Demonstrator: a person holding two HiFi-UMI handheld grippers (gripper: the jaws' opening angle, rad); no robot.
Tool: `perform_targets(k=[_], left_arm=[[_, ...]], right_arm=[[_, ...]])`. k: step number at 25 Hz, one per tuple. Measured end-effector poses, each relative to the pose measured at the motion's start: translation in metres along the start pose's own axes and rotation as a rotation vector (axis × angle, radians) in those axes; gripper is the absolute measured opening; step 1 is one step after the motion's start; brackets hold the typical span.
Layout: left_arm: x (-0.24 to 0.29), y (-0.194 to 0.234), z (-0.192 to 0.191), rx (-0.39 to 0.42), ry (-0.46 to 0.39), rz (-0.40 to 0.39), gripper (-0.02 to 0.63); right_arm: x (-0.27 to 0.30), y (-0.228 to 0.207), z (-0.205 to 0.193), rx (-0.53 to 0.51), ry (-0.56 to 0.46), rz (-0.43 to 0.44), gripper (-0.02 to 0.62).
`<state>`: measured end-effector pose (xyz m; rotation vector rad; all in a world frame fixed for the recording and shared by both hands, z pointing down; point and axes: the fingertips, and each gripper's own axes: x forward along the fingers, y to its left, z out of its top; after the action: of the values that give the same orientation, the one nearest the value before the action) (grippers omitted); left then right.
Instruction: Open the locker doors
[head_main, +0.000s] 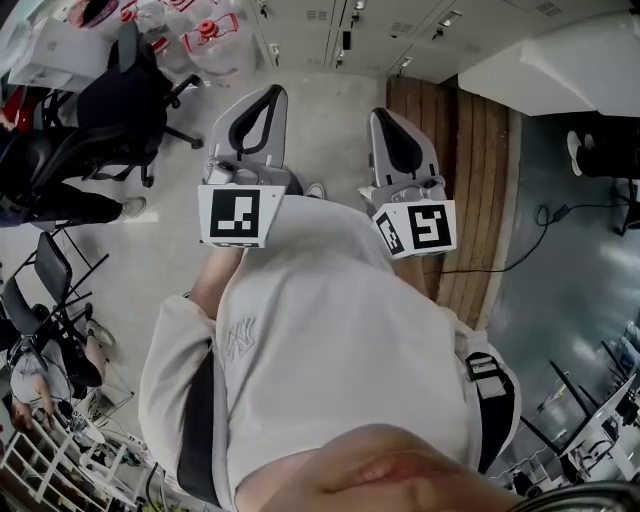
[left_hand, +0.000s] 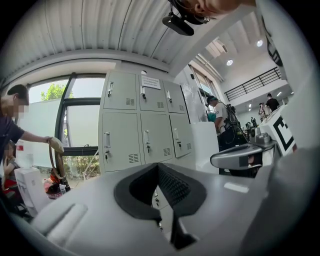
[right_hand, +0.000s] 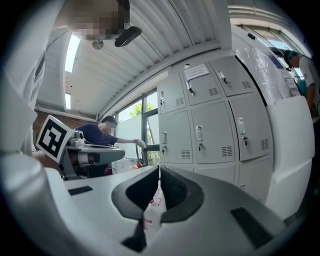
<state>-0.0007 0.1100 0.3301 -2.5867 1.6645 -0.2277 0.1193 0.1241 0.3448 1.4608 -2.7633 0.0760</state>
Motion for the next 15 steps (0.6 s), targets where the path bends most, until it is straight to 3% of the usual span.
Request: perform_targets(k=[9, 15], left_arm=[[0.029, 0.033, -0.003, -0.004, -0.019, -0.012, 0.000], [0.068, 0.087, -0.006, -0.003, -0.027, -0.014, 0.000]], right_arm=[[0.042, -0.006, -0.004, 0.002, 0.010, -0.012, 0.015], [0.109, -0.010, -0.001, -0.007, 0.017, -0.011, 0.015]])
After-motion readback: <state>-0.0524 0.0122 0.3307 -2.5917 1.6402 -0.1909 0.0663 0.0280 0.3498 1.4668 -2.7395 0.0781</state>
